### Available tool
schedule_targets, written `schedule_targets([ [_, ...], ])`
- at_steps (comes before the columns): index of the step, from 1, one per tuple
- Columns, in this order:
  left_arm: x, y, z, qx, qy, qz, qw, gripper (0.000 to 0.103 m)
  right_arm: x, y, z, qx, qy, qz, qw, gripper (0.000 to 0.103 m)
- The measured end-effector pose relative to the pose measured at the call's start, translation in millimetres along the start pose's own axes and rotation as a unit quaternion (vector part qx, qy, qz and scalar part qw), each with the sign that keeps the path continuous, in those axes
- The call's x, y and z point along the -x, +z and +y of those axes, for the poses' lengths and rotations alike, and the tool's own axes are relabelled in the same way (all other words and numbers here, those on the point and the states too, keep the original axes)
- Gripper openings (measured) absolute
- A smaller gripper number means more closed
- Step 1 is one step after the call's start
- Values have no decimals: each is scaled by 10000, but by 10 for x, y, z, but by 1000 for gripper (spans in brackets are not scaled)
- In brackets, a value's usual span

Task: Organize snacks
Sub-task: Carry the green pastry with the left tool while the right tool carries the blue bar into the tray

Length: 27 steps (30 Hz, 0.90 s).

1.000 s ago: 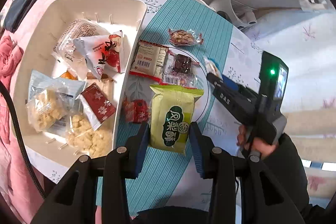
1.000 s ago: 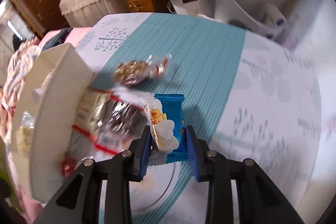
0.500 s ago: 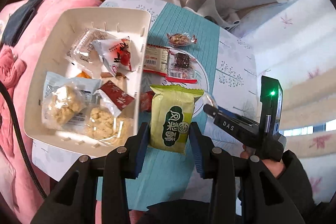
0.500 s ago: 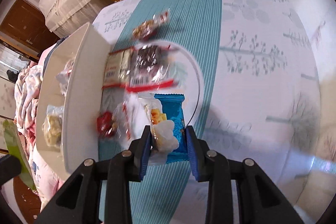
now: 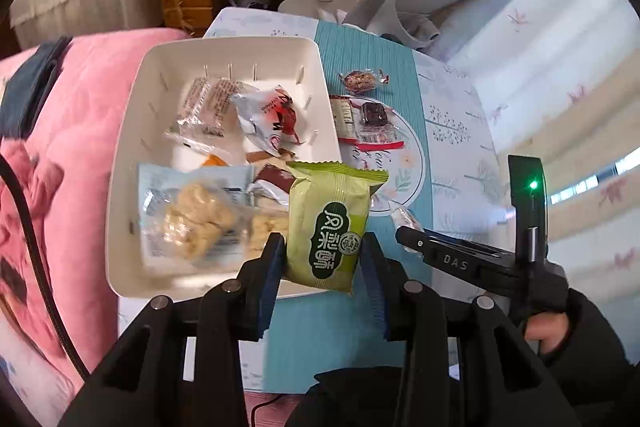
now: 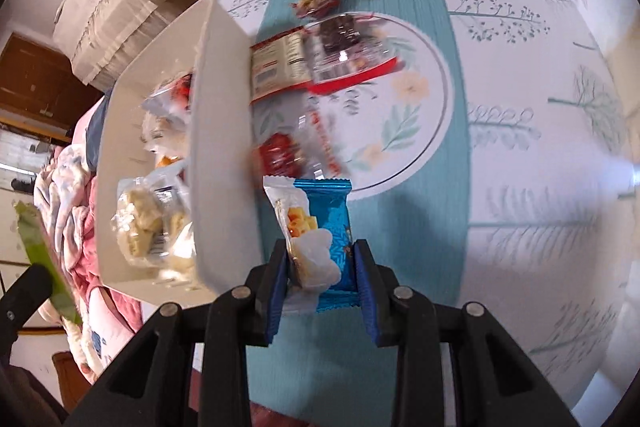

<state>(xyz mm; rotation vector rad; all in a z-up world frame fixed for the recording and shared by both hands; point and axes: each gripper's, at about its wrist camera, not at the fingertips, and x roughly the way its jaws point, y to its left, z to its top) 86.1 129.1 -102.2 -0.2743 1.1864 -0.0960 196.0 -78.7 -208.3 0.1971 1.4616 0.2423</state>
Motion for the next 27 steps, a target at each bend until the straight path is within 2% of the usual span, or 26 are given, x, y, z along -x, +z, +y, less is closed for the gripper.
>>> schedule_targets([
  [6,42,-6,279,-488,-43,-19,9988,37,70,-173,276,-355,0,-363,9987,32],
  [10,14,29,467,-707,-49,69,9975,37,145,-245,438,-575,-3,-762,9954,32],
  [15,-12,95,682,-915,-56,129,9957,37,125,-279,603,-757,137,-969,9923,32],
  [26,-79,201,949,-1100,-154,237,9935,38,45,-387,1002,-570,457,-1168,9905,33],
  [27,-84,204,955,-1108,-180,244,9934,42,51,-398,1041,-519,498,-1220,9899,34],
])
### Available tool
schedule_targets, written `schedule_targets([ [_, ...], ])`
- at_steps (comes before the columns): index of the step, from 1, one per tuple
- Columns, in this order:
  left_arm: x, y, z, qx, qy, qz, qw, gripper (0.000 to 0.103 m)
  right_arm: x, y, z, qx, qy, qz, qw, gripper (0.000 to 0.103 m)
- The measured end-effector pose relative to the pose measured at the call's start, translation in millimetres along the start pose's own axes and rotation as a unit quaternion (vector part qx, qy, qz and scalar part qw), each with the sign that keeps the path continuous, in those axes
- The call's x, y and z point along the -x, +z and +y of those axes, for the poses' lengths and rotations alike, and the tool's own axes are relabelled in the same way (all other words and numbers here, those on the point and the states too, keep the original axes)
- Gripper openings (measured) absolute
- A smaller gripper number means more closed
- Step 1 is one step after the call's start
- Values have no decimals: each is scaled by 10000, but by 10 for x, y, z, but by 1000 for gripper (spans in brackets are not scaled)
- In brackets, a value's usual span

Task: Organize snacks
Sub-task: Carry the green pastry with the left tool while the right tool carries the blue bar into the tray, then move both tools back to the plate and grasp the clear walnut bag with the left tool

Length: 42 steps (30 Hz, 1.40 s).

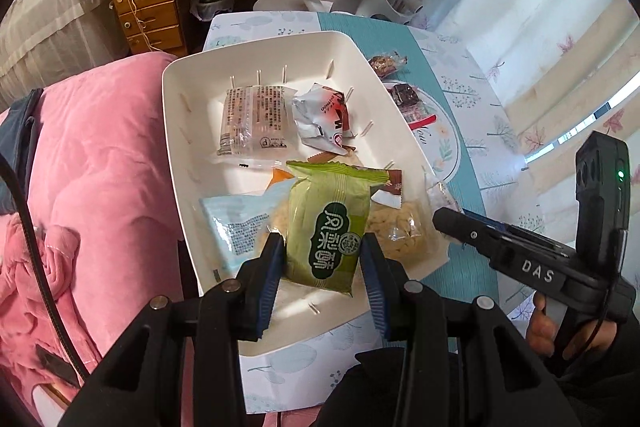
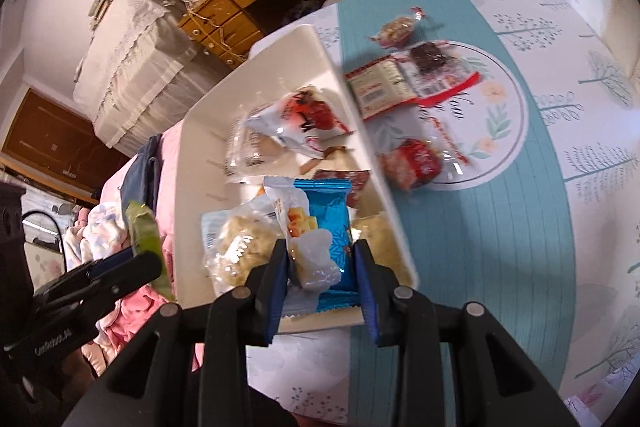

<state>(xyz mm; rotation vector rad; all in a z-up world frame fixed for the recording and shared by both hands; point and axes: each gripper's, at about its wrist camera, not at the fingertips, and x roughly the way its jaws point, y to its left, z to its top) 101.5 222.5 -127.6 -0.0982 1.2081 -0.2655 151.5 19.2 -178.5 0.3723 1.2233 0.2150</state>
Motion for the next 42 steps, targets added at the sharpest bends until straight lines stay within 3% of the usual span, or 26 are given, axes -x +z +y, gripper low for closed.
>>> schedule_targets([
  [3,12,4,-7,-52,-137,-33,9999,80,3,-17,52,89,110,-72,9999,38],
  [4,29,8,-17,-80,-98,-74,9999,82,6,-20,61,104,116,-75,9999,43],
  [5,45,21,-31,-116,-93,-94,9998,82,9,-22,66,115,114,-76,9998,48],
  [10,88,115,-108,-197,-121,-8,9997,82,35,-32,74,150,49,-32,9999,53],
  [18,173,462,-410,-360,-214,-36,9991,82,208,46,-39,508,-121,43,9986,54],
  [22,203,669,-637,-717,-113,-141,9973,82,297,146,-99,726,-216,-88,9971,55],
  [26,215,899,-832,-1134,-296,-246,9928,84,365,245,-150,1009,-232,-176,9945,60],
  [39,-150,1864,-1301,-1930,-100,0,9811,90,315,570,-374,1772,-272,-90,9838,63],
  [42,-355,2064,-1392,-2030,-41,223,9789,91,262,636,-395,2129,-350,-122,9764,72],
])
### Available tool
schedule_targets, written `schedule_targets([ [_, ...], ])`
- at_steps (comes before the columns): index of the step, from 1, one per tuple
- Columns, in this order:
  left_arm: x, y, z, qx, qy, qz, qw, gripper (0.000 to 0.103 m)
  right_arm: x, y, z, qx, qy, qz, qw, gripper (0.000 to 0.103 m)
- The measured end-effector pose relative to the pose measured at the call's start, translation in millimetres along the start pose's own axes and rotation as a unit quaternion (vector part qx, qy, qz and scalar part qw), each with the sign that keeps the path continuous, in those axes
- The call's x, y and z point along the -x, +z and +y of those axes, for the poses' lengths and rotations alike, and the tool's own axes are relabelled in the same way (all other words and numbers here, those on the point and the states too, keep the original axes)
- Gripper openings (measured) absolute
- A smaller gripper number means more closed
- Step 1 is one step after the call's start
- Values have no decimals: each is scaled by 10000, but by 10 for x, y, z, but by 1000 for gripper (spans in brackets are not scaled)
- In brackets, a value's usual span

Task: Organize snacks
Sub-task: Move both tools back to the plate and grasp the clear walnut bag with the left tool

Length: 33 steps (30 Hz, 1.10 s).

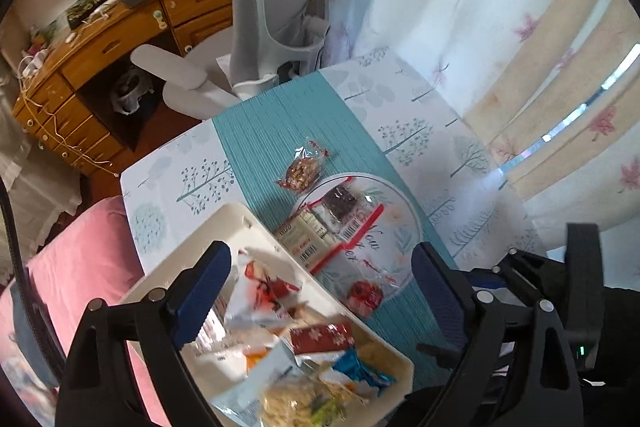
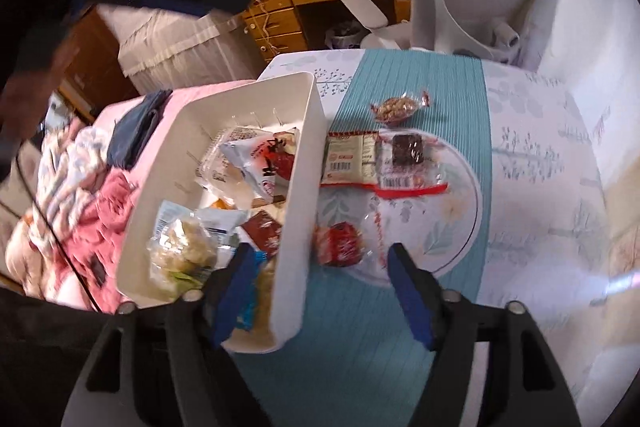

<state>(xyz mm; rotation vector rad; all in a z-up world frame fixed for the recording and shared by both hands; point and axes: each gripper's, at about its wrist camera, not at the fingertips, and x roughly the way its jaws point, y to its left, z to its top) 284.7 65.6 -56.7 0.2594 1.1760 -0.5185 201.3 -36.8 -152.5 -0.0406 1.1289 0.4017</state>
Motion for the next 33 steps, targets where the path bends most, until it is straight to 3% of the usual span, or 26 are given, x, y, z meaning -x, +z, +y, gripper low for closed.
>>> schedule_targets([
  [8,-627,564,-2,-176,-40,496,9986,91,-218,91,-42,1295,-174,18,9914,73],
  [14,-1215,806,-25,-217,53,919,9955,91,-410,56,-79,2247,-47,94,9744,73],
  [25,-2192,913,88,305,1,1599,9867,91,-849,-159,-91,3487,326,94,9366,73],
  [33,-2572,898,139,624,-96,1744,9827,91,-1076,-282,2,3899,561,87,9191,73],
])
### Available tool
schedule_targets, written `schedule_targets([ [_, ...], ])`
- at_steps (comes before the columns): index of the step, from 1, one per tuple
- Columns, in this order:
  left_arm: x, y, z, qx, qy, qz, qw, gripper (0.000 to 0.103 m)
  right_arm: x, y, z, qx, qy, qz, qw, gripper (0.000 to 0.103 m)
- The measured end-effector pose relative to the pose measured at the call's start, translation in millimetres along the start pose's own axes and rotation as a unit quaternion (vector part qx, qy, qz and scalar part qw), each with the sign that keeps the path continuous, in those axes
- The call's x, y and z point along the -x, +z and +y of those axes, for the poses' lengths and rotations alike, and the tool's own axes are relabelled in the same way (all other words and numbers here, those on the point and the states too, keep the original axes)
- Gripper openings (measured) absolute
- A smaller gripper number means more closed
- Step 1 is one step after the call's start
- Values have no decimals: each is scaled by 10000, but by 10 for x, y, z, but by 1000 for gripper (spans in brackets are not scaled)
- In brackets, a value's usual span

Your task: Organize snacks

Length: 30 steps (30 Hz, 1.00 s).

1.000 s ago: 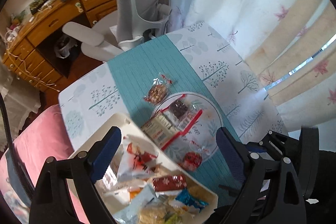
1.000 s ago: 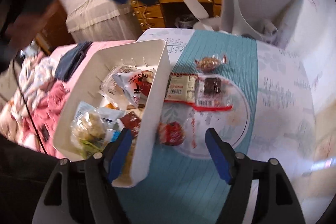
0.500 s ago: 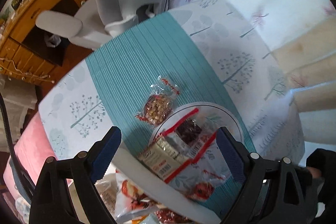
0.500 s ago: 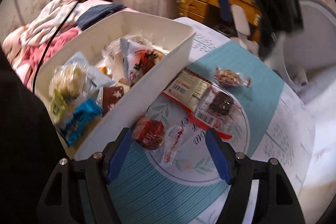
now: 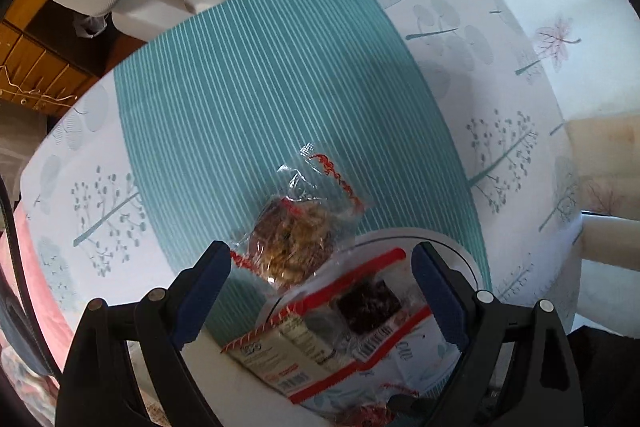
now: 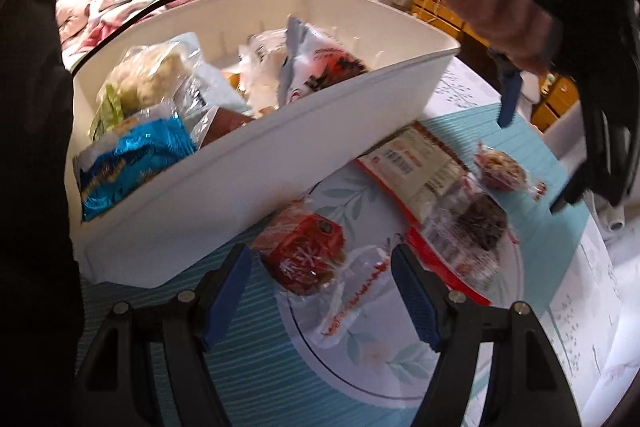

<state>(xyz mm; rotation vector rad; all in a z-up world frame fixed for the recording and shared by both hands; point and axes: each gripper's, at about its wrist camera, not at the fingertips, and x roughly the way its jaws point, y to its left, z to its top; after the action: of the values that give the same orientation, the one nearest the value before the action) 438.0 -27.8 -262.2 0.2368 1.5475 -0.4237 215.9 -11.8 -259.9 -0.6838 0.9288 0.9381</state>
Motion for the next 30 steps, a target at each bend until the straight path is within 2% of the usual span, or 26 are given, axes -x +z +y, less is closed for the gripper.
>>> schedule_targets([
  [8,-207,31,29,180,-118,66,9997,91,-154,48,150,357,43,51,9993,73],
  [11,-244,52,52,185,-56,24,9998,87,-208,71,170,391,55,91,9992,73],
  [15,-266,50,127,242,28,-26,9997,70,-270,62,121,330,188,113,9992,72],
  [18,-251,45,210,325,-66,-61,9994,69,-278,59,85,271,291,135,9991,71],
  [23,-226,10,251,380,-45,-108,9992,66,-258,47,60,255,287,166,9991,61],
  [26,-162,-33,239,384,-33,-127,9992,57,-237,27,29,125,248,200,9994,55],
  [27,-142,-45,246,379,-47,-127,9992,52,-234,16,13,55,253,191,9995,54],
  [30,-69,-125,261,458,-127,-122,9988,46,-233,-8,-34,-153,276,176,9993,53],
])
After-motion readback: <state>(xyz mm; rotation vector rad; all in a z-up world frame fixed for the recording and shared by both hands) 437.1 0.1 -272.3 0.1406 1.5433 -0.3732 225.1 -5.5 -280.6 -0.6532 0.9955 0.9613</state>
